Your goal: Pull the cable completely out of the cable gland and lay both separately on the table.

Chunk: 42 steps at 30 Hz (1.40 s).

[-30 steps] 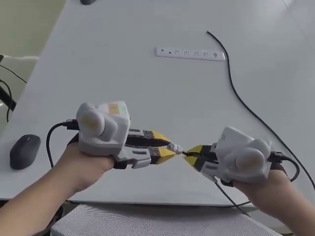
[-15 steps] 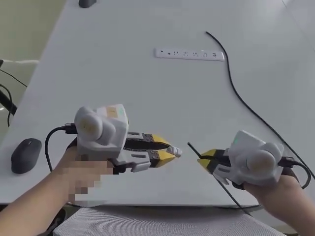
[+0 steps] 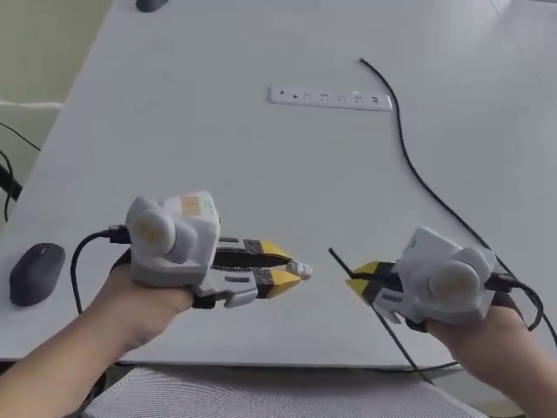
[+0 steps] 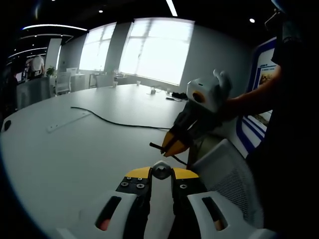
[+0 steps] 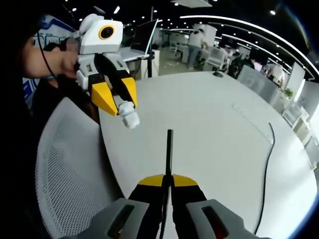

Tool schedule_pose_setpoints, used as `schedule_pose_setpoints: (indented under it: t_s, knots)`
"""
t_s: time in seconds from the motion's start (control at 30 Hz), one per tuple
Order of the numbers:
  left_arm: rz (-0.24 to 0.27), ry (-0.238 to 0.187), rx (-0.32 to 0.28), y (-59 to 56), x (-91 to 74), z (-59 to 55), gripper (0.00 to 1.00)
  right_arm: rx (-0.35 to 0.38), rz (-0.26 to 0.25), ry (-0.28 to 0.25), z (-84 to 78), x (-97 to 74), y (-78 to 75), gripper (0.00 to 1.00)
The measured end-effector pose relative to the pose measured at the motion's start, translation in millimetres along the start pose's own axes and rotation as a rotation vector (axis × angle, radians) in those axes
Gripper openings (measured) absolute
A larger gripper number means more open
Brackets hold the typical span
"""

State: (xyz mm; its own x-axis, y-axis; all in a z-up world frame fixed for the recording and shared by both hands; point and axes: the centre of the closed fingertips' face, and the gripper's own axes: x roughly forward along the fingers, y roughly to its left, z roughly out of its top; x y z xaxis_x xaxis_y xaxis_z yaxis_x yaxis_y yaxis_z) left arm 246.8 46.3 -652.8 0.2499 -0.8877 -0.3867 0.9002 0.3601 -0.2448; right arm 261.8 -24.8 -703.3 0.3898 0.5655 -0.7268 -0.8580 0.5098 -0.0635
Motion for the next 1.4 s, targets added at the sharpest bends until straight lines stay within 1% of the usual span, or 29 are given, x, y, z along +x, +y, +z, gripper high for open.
schedule_pose_setpoints:
  t_s: [0.1, 0.2, 0.3, 0.4, 0.47, 0.6, 0.7, 0.77, 0.83, 0.9, 0.93, 1.07, 1.17, 1.2, 1.27, 1.4]
  knots:
    - [0.007, -0.005, -0.005, 2.4, -1.0, -3.6, 0.15, -0.017, -0.010, 0.014, 3.2, 0.8, -6.9, 0.00]
    - [0.011, -0.011, -0.002, 3.0, -1.5, -5.9, 0.15, -0.010, -0.018, 0.015, 9.2, 2.9, -14.4, 0.00]
    - [0.017, -0.010, -0.017, 5.7, 0.1, -12.1, 0.15, -0.007, -0.026, 0.031, 11.8, 8.4, -21.0, 0.00]
    - [0.018, -0.019, -0.025, 6.5, 0.7, -12.3, 0.15, -0.005, -0.025, 0.041, 14.9, 13.5, -26.5, 0.00]
    - [0.021, -0.020, -0.027, 7.9, 1.9, -14.5, 0.15, 0.023, -0.016, 0.047, 16.8, 17.7, -29.8, 0.00]
    - [0.025, -0.019, -0.033, 11.4, 3.4, -20.8, 0.15, 0.018, -0.014, 0.056, 21.9, 26.5, -36.0, 0.00]
    - [0.030, -0.025, -0.036, 13.8, 0.8, -25.0, 0.15, 0.004, -0.011, 0.071, 25.1, 33.7, -40.0, 0.00]
    - [0.033, -0.022, -0.040, 14.1, -1.2, -28.2, 0.15, 0.002, -0.007, 0.074, 28.1, 37.4, -41.8, 0.00]
    - [0.039, -0.017, -0.041, 15.2, -4.6, -32.5, 0.15, -0.001, -0.002, 0.080, 32.1, 42.9, -43.8, 0.00]
    - [0.052, -0.016, -0.055, 19.2, -7.8, -37.5, 0.15, -0.008, 0.008, 0.085, 34.8, 50.2, -45.2, 0.00]
    - [0.069, -0.014, -0.062, 22.7, -9.9, -40.9, 0.15, -0.017, 0.012, 0.091, 36.0, 54.5, -45.9, 0.00]
    - [0.094, -0.020, -0.085, 29.1, -13.6, -51.2, 0.15, -0.045, 0.022, 0.105, 41.9, 67.3, -47.6, 0.00]
    - [0.101, -0.020, -0.099, 29.9, -13.6, -58.3, 0.15, -0.053, 0.023, 0.103, 50.4, 77.5, -49.6, 0.00]
    - [0.102, -0.015, -0.104, 30.1, -13.2, -60.8, 0.16, -0.065, 0.027, 0.111, 52.1, 81.1, -49.3, 0.00]
    - [0.102, -0.012, -0.107, 30.7, -12.4, -64.6, 0.16, -0.087, 0.032, 0.110, 57.7, 87.5, -49.2, 0.00]
    - [0.114, -0.018, -0.120, 36.5, -11.3, -70.9, 0.16, -0.123, 0.060, 0.109, 72.1, 108.4, -47.5, 0.00]
